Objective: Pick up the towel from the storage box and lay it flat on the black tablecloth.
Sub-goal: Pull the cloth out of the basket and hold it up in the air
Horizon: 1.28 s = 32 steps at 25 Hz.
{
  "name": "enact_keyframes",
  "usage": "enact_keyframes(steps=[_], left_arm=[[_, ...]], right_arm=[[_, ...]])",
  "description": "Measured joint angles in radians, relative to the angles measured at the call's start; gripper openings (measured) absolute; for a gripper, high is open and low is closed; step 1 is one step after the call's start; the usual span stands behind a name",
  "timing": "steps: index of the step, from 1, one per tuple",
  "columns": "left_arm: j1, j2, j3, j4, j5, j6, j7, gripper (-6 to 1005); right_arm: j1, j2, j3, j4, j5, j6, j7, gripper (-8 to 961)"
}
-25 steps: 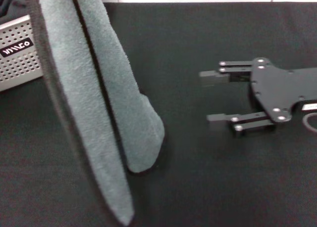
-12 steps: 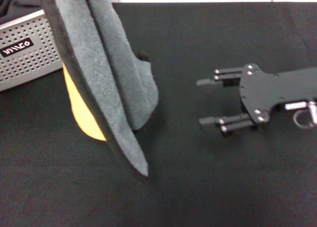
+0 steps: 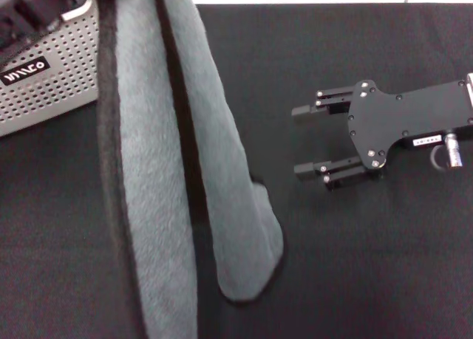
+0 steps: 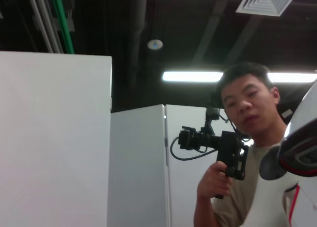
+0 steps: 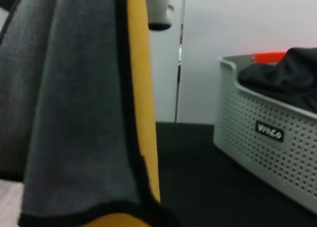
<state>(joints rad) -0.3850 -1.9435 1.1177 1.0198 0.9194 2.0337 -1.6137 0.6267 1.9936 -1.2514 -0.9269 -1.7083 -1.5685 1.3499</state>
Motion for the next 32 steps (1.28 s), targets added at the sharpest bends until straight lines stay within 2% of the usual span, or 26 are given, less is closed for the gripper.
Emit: enact_keyframes(steps=[2, 5, 9, 15, 24, 32], left_arm=[[-0.002, 0.0, 0.006, 0.003, 0.001, 0.0, 0.0, 15], [-0.004, -0.006, 0.008, 0.01, -0.001, 0.0, 0.0, 16], [-0.005, -0.008, 0.013, 0.012, -0.004, 0.0, 0.0, 16], [-0.008, -0.013, 0.033, 0.022, 0.006, 0.0, 0.004, 15], [-0.003, -0.013, 0.047, 0.02, 0.015, 0.0, 0.011, 16], [0.003, -0.021, 0.046, 0.014, 0.015, 0.0, 0.022, 16]], right_arm=[[0.004, 0.006, -0.001, 0.0, -0.017, 0.0, -0.002, 741], [0.018, 0.027, -0.023, 0.007, -0.07, 0.003, -0.031, 740], [0.027, 0.03, -0.071, 0.018, -0.072, 0.024, -0.049, 740], [0.034, 0.033, -0.136, 0.004, -0.067, 0.134, -0.064, 740], [0.031, 0.034, -0.137, -0.04, -0.061, 0.15, -0.07, 738], [0.022, 0.035, -0.191, -0.045, -0.027, 0.134, -0.09, 734]])
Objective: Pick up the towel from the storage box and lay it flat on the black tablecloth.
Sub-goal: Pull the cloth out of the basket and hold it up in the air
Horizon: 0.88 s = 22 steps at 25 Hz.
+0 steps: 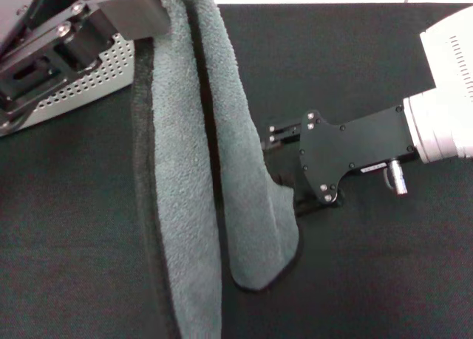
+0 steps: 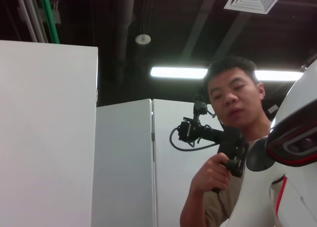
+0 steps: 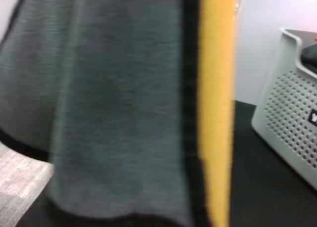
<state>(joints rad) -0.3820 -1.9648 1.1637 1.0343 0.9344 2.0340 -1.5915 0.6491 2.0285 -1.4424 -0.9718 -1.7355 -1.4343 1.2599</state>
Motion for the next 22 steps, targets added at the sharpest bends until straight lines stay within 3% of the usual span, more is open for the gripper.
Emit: enact_keyframes(steps=[4, 6, 13, 17, 22], left_arm=[[0.001, -0.002, -0.005, -0.002, 0.0, 0.0, 0.0, 16], [0.001, -0.003, -0.008, -0.004, 0.0, 0.0, 0.001, 15], [0.003, -0.004, -0.008, -0.017, 0.002, -0.002, 0.018, 15], [0.003, -0.005, -0.003, -0.017, 0.003, -0.002, 0.019, 15], [0.009, -0.007, -0.001, -0.017, 0.003, -0.002, 0.019, 15]], right_arm=[[-0.016, 0.0, -0.013, -0.02, 0.0, -0.007, 0.0, 733], [-0.039, -0.001, -0.013, -0.052, 0.001, -0.012, 0.0, 654], [-0.119, -0.001, -0.013, -0.165, 0.001, -0.007, 0.001, 558], [-0.124, -0.001, -0.013, -0.17, 0.001, -0.006, 0.0, 435], [-0.121, -0.001, -0.013, -0.164, 0.003, -0.006, -0.002, 425]])
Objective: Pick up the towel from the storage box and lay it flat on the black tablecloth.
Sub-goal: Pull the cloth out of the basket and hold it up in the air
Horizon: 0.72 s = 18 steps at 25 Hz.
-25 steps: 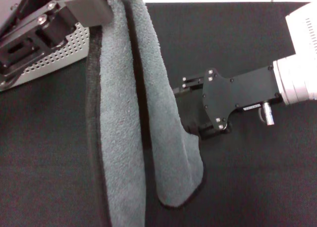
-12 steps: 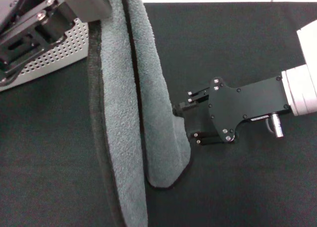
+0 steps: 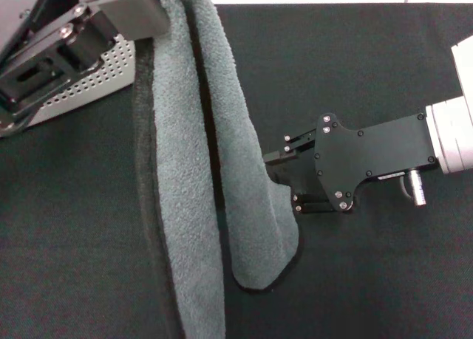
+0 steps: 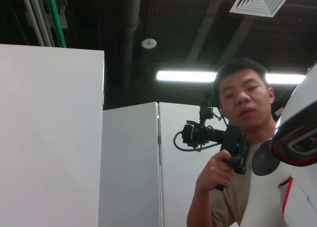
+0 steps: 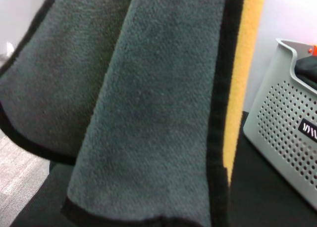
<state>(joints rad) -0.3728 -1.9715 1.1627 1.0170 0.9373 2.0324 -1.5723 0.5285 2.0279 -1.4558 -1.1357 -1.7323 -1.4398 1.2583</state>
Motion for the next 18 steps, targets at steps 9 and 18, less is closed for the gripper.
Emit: enact_keyframes(steps=[9, 18], left_arm=[[0.014, -0.003, 0.0, 0.0, 0.0, 0.0, 0.002, 16], [0.018, -0.006, -0.001, 0.0, 0.0, 0.0, 0.01, 15]], right_arm=[[-0.028, -0.001, -0.001, -0.033, 0.043, -0.007, -0.028, 408], [-0.068, -0.003, -0.009, -0.083, 0.045, -0.009, -0.028, 370]])
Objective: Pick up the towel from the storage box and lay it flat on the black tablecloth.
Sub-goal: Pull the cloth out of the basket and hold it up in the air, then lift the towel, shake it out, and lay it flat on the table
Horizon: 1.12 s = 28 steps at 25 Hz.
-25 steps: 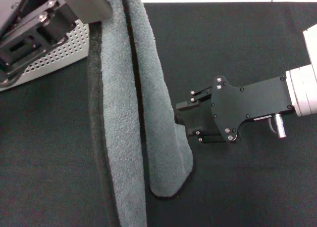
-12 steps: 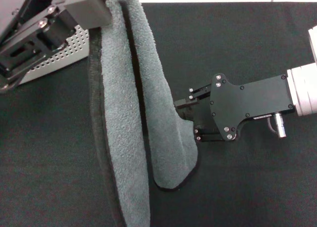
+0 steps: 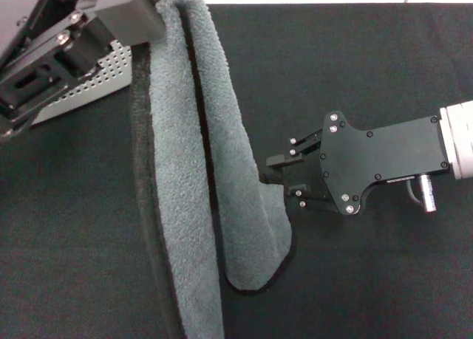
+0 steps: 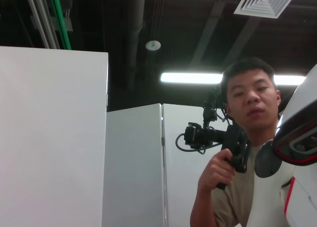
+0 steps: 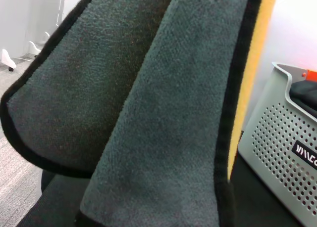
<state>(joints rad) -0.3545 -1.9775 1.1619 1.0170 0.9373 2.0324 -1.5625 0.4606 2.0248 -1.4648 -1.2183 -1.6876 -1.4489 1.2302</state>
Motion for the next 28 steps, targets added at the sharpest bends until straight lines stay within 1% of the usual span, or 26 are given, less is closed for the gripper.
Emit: enact_keyframes(steps=[2, 6, 18, 25, 28], left_arm=[[0.001, -0.001, -0.003, 0.0, 0.0, 0.0, 0.0, 15], [0.003, -0.002, -0.006, 0.0, 0.0, 0.0, 0.0, 15], [0.008, 0.001, -0.008, -0.036, 0.0, 0.0, 0.027, 16], [0.009, -0.001, -0.008, -0.053, 0.013, 0.0, 0.036, 15], [0.006, -0.001, -0.008, -0.082, 0.023, 0.0, 0.037, 15]], right_arm=[[-0.001, 0.0, 0.0, -0.002, 0.0, -0.001, 0.0, 325], [-0.008, -0.001, 0.0, -0.008, 0.0, -0.005, 0.0, 291], [-0.072, -0.005, 0.007, -0.086, -0.005, -0.005, 0.0, 164], [-0.115, -0.004, 0.018, -0.151, -0.007, 0.016, -0.01, 154], [-0.133, -0.003, 0.037, -0.18, -0.005, 0.021, 0.003, 149]])
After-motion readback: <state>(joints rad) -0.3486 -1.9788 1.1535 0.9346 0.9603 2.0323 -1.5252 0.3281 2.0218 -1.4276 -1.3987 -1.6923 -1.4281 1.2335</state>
